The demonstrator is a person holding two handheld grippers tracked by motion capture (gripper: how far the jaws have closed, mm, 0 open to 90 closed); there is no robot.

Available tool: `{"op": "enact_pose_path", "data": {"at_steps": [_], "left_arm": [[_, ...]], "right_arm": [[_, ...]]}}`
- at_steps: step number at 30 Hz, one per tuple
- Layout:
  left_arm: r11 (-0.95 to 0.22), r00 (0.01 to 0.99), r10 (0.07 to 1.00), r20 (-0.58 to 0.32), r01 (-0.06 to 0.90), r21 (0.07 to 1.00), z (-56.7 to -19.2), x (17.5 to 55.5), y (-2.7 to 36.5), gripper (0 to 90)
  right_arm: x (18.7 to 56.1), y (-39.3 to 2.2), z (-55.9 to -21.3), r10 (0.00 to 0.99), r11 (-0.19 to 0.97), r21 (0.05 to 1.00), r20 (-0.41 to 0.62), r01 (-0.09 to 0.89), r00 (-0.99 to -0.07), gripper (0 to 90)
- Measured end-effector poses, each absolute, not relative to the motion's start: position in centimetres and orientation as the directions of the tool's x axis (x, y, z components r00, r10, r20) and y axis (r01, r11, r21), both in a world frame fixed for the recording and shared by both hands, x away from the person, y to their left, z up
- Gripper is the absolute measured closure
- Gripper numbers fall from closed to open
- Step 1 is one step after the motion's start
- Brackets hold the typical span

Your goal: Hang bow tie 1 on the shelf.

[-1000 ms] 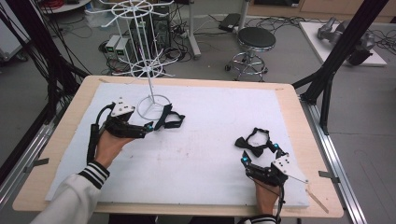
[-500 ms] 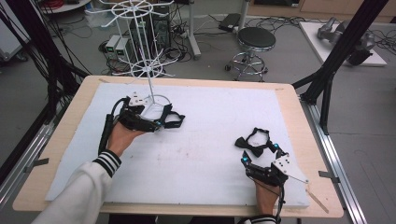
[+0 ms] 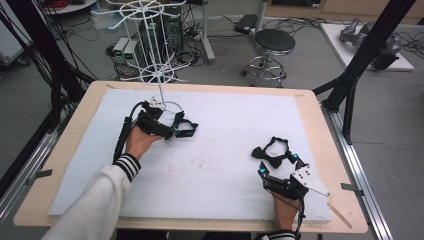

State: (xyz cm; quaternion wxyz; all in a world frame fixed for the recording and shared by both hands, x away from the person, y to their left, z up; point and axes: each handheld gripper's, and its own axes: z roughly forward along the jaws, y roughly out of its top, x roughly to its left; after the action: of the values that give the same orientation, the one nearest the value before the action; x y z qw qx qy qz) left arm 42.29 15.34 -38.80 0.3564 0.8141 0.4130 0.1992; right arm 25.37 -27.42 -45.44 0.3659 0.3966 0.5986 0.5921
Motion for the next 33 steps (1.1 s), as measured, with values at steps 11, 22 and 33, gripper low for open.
{"op": "enact_pose_path", "data": {"at_steps": [11, 22, 33], "left_arm": [[-0.392, 0.559, 0.829, 0.007, 0.572, 0.72, -40.0, 43.2, 14.5, 19.8], [-0.384, 0.543, 0.84, -0.006, 0.602, 0.7, -41.0, 44.1, 14.0, 27.5], [-0.349, 0.514, 0.857, -0.04, 0.635, 0.689, -41.9, 45.0, 13.8, 36.0]], "right_arm": [[25.4, -27.4, -45.4, 0.908, -0.017, 0.999, 0.033, 0.041, -0.417, 3.3], [25.3, -27.4, -45.5, 0.908, -0.016, 0.999, 0.031, 0.039, -0.418, 3.3], [25.4, -27.5, -45.5, 0.908, -0.017, 0.999, 0.03, 0.034, -0.418, 3.3]]}}
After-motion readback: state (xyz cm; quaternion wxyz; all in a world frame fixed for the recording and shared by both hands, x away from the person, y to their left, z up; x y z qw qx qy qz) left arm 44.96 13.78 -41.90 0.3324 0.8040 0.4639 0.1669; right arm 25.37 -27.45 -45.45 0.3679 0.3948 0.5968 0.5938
